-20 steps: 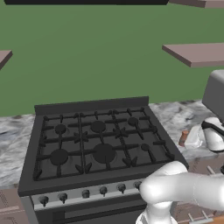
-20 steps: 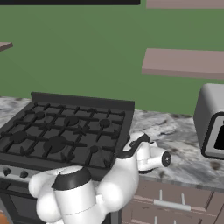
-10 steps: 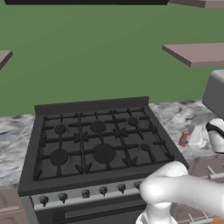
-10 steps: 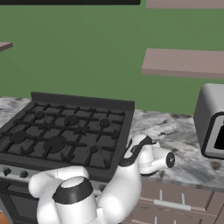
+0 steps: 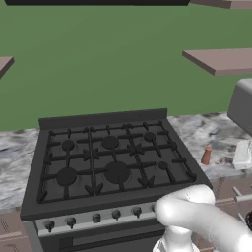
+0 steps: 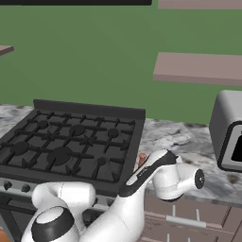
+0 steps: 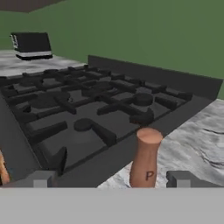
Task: Take 2 condiments from the cabinet and move them on the counter near the stove.Make sure the condiments are lined up with each other, next to each other.
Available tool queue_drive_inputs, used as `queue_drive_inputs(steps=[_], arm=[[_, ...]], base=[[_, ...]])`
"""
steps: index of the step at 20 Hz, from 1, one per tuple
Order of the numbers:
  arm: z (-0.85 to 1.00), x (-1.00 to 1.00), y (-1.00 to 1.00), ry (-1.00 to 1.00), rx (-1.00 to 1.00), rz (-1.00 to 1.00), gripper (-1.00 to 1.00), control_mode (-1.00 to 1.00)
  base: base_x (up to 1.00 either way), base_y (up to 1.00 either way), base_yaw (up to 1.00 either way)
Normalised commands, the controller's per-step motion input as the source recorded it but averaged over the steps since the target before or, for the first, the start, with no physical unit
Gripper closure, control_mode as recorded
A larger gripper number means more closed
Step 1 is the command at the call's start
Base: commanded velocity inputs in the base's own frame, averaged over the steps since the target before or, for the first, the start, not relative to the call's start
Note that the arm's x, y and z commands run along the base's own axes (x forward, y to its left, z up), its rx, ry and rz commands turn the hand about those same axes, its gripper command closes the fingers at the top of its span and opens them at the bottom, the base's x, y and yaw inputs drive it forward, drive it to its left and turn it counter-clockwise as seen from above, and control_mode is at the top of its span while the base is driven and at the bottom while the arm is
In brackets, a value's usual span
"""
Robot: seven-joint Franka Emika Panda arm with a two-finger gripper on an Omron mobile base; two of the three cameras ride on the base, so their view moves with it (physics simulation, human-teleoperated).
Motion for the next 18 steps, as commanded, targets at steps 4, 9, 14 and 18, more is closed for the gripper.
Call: queue_drive_inputs(steps=[4,9,14,18], arm=[[1.00,-0.54,0.39,0.04,0.00,-0.02,-1.00,-1.00],[0.85,-0.21,0.77,0.28,-0.10,-0.03,-1.00,-1.00],[0.29,-0.11,0.84,0.21,-0.21,-0.18,-1.00,-1.00],[0.20,0.00,0.93,0.11,-0.17,-0.29,-1.00,-1.00]], base=[[0.00,0.00,0.00],[0.00,0.00,0.00],[0.00,0.00,0.00],[0.00,0.00,0.00]])
